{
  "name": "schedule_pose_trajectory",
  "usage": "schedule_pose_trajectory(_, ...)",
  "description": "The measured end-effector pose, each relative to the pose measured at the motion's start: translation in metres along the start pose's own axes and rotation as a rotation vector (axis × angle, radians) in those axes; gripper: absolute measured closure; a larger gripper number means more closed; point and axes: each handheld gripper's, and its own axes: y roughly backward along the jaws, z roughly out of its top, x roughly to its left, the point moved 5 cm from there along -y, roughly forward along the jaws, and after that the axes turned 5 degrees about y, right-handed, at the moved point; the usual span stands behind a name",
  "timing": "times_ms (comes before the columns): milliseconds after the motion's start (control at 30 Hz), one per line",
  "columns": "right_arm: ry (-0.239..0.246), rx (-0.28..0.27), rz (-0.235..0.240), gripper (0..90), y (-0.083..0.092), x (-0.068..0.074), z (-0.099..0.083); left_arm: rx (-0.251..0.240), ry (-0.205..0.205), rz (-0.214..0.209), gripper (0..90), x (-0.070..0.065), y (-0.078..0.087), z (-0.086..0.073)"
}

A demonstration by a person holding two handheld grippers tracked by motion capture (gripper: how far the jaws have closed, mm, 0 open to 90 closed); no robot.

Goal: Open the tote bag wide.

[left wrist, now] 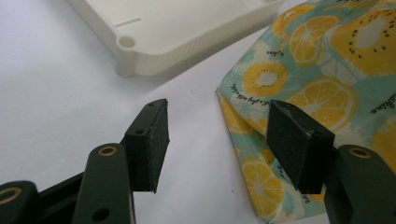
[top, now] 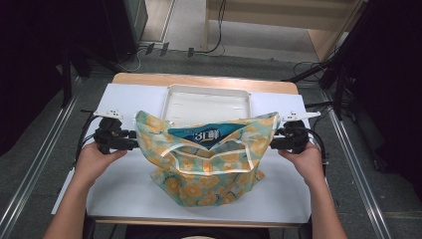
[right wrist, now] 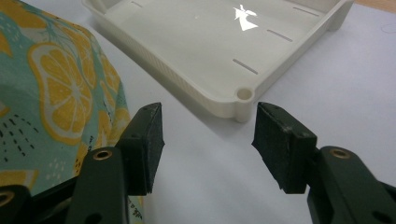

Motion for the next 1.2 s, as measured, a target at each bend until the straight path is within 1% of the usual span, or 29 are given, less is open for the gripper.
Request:
schedule_pose_trajectory(200, 0.002, -0.001, -0.001, 44.2, 0.001, 0.0, 0.0, -0.001, 0.006, -0.005, 39.8, 0.002, 0.0, 0.0)
schedule_pose_trajectory(233, 0.003, -0.006, -0.001, 44.4, 0.002, 0.0, 0.001, -0.007, 0.014, -0.008, 40.0, 0.002, 0.001, 0.0)
schedule_pose_trajectory(267, 0.001, -0.008, 0.0, 45.1, 0.003, 0.0, 0.001, -0.004, 0.024, -0.014, 41.0, 0.002, 0.003, 0.001)
schedule_pose_trajectory(300, -0.002, -0.011, 0.004, 46.0, 0.004, 0.0, 0.002, -0.004, 0.024, -0.014, 43.6, 0.002, 0.003, 0.001)
schedule_pose_trajectory(333, 0.001, -0.019, 0.007, 46.3, 0.005, -0.001, 0.003, -0.005, 0.045, -0.032, 46.6, 0.002, 0.006, 0.006)
schedule_pose_trajectory(367, -0.008, -0.023, 0.016, 46.6, 0.007, -0.001, 0.003, -0.005, 0.04, -0.029, 48.1, 0.001, 0.007, 0.009)
schedule_pose_trajectory(400, -0.007, -0.026, 0.02, 47.3, 0.008, -0.001, 0.004, -0.006, 0.04, -0.037, 49.6, 0.0, 0.009, 0.012)
schedule_pose_trajectory(467, 0.002, -0.024, 0.016, 48.7, 0.014, -0.002, 0.006, -0.009, 0.011, -0.053, 51.9, -0.003, 0.014, 0.019)
schedule_pose_trajectory(500, 0.008, -0.032, 0.016, 49.0, 0.018, -0.002, 0.008, -0.016, 0.002, -0.055, 52.4, -0.005, 0.016, 0.024)
schedule_pose_trajectory(567, 0.012, -0.047, 0.019, 50.9, 0.027, -0.003, 0.014, -0.009, -0.022, -0.045, 54.0, -0.007, 0.019, 0.033)
schedule_pose_trajectory(600, 0.019, -0.054, 0.014, 52.6, 0.032, -0.004, 0.017, 0.001, -0.037, -0.041, 54.4, -0.009, 0.021, 0.037)
schedule_pose_trajectory(633, 0.014, -0.059, 0.021, 55.0, 0.037, -0.005, 0.021, 0.01, -0.047, -0.034, 55.0, -0.01, 0.023, 0.042)
schedule_pose_trajectory(667, 0.006, -0.053, 0.03, 57.3, 0.041, -0.007, 0.024, 0.01, -0.047, -0.034, 55.7, -0.01, 0.023, 0.042)
schedule_pose_trajectory(700, -0.001, -0.05, 0.038, 57.5, 0.046, -0.008, 0.029, 0.016, -0.064, -0.049, 56.5, -0.014, 0.027, 0.052)
schedule_pose_trajectory(767, 0.003, -0.051, 0.043, 58.5, 0.053, -0.008, 0.038, 0.012, -0.073, -0.071, 56.7, -0.019, 0.03, 0.061)
schedule_pose_trajectory(833, 0.021, -0.06, 0.052, 58.6, 0.06, -0.007, 0.048, 0.016, -0.082, -0.067, 56.9, -0.023, 0.034, 0.07)
schedule_pose_trajectory(867, 0.037, -0.062, 0.05, 59.0, 0.065, -0.006, 0.055, 0.022, -0.098, -0.058, 57.1, -0.025, 0.037, 0.075)
schedule_pose_trajectory(967, 0.06, -0.063, 0.051, 61.5, 0.075, -0.004, 0.071, 0.023, -0.121, -0.072, 58.6, -0.032, 0.043, 0.085)
schedule_pose_trajectory(1033, 0.054, -0.066, 0.075, 63.4, 0.081, -0.002, 0.081, 0.02, -0.138, -0.079, 59.0, -0.037, 0.049, 0.094)
schedule_pose_trajectory(1067, 0.053, -0.072, 0.089, 65.2, 0.083, 0.0, 0.086, 0.015, -0.141, -0.095, 59.3, -0.04, 0.052, 0.098)
schedule_pose_trajectory(1100, 0.052, -0.077, 0.113, 67.5, 0.087, 0.002, 0.09, 0.01, -0.149, -0.106, 59.6, -0.043, 0.056, 0.103)
schedule_pose_trajectory(1133, 0.064, -0.092, 0.138, 67.6, 0.089, 0.004, 0.095, 0.002, -0.156, -0.113, 59.8, -0.047, 0.059, 0.107)
schedule_pose_trajectory(1167, 0.07, -0.105, 0.152, 67.9, 0.093, 0.006, 0.1, 0.001, -0.163, -0.116, 59.8, -0.049, 0.063, 0.111)
schedule_pose_trajectory(1200, 0.077, -0.114, 0.165, 68.8, 0.096, 0.007, 0.105, 0.002, -0.171, -0.107, 59.8, -0.051, 0.066, 0.115)
